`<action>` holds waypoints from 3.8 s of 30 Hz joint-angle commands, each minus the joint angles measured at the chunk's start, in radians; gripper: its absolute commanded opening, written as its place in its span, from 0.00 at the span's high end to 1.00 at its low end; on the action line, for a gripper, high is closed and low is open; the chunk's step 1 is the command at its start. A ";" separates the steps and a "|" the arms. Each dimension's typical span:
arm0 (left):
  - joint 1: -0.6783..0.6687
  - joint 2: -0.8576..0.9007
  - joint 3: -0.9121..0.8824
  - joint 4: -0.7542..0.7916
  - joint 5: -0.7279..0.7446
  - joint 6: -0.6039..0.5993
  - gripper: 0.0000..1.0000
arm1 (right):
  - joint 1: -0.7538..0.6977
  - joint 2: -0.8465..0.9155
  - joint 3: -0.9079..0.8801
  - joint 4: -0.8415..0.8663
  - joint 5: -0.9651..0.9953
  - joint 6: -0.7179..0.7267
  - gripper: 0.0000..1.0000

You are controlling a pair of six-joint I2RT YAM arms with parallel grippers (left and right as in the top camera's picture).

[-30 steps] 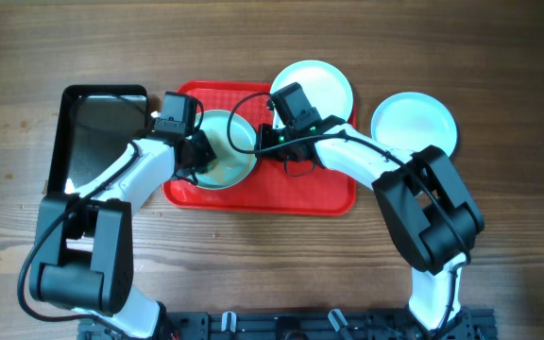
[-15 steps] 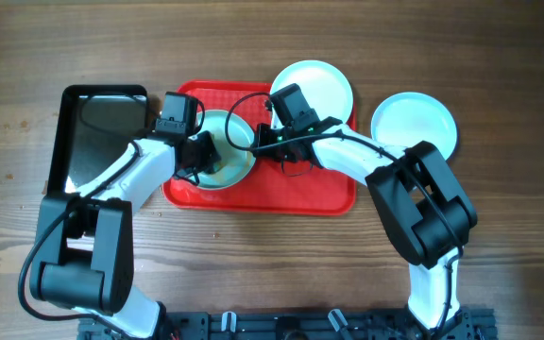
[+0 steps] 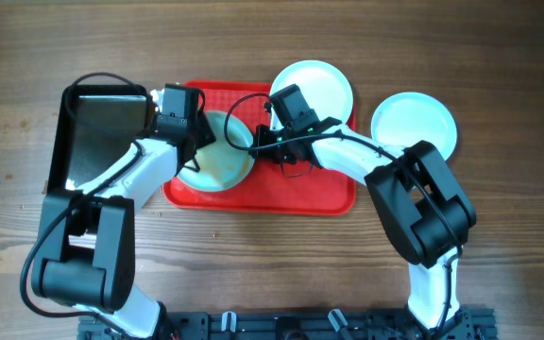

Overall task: Clean dirty plates on tray and stack at the side
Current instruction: 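Scrub the plate's left side with the sponge in the left gripper, then return the sponge to the black tray with the left gripper, then lift the cleaned plate with the right gripper and carry it right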

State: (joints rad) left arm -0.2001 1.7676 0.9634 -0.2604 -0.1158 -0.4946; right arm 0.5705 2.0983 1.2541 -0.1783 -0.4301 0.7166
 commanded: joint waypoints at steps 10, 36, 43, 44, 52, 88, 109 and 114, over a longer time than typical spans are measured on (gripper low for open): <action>0.002 0.010 -0.001 -0.409 0.317 0.181 0.96 | 0.006 0.051 -0.005 -0.013 -0.001 0.000 0.96; 0.002 0.001 0.023 -0.125 -0.338 -0.142 0.96 | 0.006 0.051 -0.005 -0.013 -0.005 -0.002 0.96; 0.002 -0.055 0.243 -0.369 -0.115 -0.081 0.96 | 0.006 0.051 -0.005 -0.013 -0.004 -0.003 0.96; 0.002 -0.061 0.274 -0.418 -0.090 -0.081 0.96 | 0.006 0.051 -0.005 -0.013 -0.004 -0.003 0.96; 0.102 -0.099 0.341 -0.662 -0.004 -0.059 0.96 | 0.006 0.051 -0.005 0.006 -0.003 -0.022 0.82; 0.343 -0.098 0.336 -0.665 -0.004 0.001 0.96 | 0.135 -0.303 0.221 -0.444 0.936 -0.617 0.95; 0.343 -0.098 0.329 -0.665 -0.004 0.001 0.96 | 0.370 -0.303 0.221 0.084 1.794 -1.088 0.96; 0.343 -0.098 0.329 -0.665 -0.004 0.001 0.96 | 0.388 -0.303 0.221 0.220 1.831 -1.218 0.96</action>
State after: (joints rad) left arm 0.1379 1.6894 1.2907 -0.9276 -0.1280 -0.5095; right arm 0.9482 1.8137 1.4578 -0.0086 1.3197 -0.3912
